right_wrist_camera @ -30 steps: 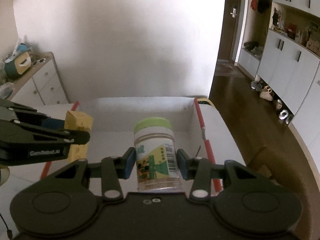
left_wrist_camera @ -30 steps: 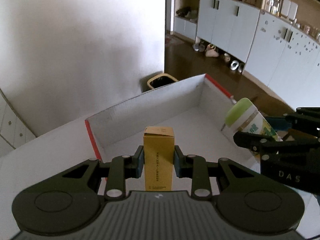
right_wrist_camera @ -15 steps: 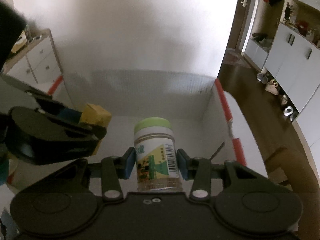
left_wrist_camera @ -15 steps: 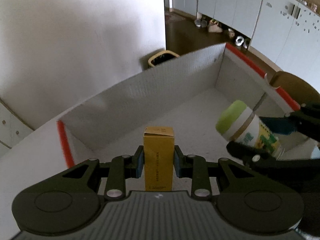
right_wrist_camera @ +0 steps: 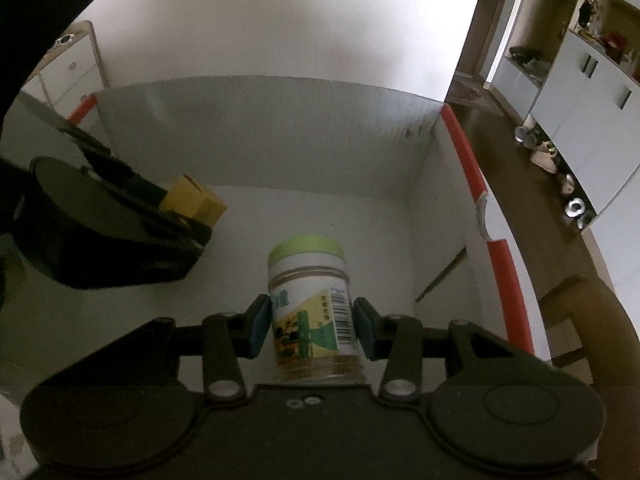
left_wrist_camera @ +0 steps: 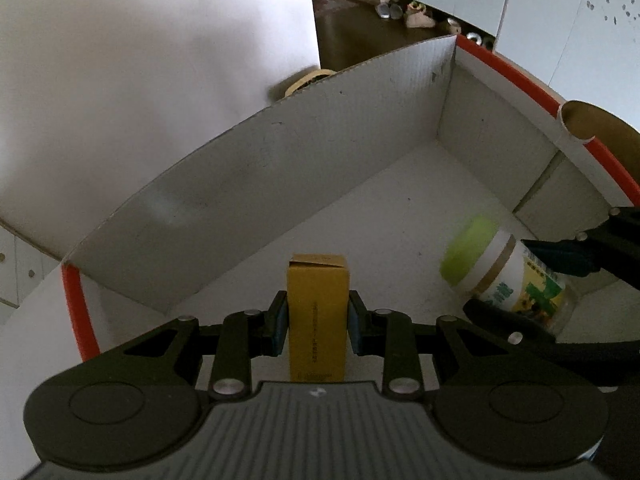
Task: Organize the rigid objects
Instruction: 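Open the left tool releasing the yellow box while the right tool releases the jar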
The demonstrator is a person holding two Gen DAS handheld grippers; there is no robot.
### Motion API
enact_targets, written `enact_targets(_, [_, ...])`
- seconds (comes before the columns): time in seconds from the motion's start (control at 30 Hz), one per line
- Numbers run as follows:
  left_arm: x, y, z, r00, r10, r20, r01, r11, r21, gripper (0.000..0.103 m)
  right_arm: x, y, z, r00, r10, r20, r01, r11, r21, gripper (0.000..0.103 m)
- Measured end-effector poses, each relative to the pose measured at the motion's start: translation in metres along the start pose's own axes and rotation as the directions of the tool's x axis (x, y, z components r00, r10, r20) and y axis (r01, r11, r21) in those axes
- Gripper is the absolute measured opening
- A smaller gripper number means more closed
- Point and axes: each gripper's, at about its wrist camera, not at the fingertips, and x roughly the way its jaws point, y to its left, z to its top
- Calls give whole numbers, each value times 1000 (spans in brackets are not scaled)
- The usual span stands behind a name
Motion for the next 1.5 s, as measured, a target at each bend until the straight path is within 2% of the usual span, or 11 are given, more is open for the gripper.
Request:
enact_targets(0.37, [19, -11, 1, 998, 24, -66, -22, 999, 28, 29, 3, 5, -4, 999, -9, -39, 10, 1000, 21, 44])
enact_targets(0.57, [18, -12, -2, 998, 21, -67, -19, 999, 26, 32, 2, 0, -4, 999, -8, -32, 10, 999, 35, 45])
enact_targets(0.63, [17, -10, -3, 998, 24, -64, -22, 999, 28, 56, 0, -3, -3, 1000, -9, -22, 9, 999, 39, 47])
enact_targets(0.67, [14, -10, -2, 998, 27, -60, -25, 999, 33, 74, -2, -4, -3, 1000, -6, -18, 7, 999, 43, 49])
enact_targets(0.7, [13, -10, -3, 998, 26, -57, -24, 999, 35, 78, -4, -4, -3, 1000, -4, -14, 4, 999, 45, 49])
enact_targets(0.97, [-7, -9, -7, 999, 31, 14, -31, 999, 9, 78, -25, -8, -8, 1000, 3, 15, -4, 998, 60, 59])
enact_targets(1.1, [-22, -7, -15, 999, 36, 40, -35, 999, -11, 78, -43, -13, -11, 999, 13, 39, -17, 996, 85, 70])
enact_targets(1.3, [-52, -11, -16, 995, 41, 88, -37, 998, -42, 78, -75, -18, -15, 996, 20, 82, -28, 994, 106, 80])
enact_targets(1.5, [-83, -17, -25, 989, 45, 140, -38, 998, -49, 78, -111, -21, -23, 990, 29, 139, -46, 992, 121, 85])
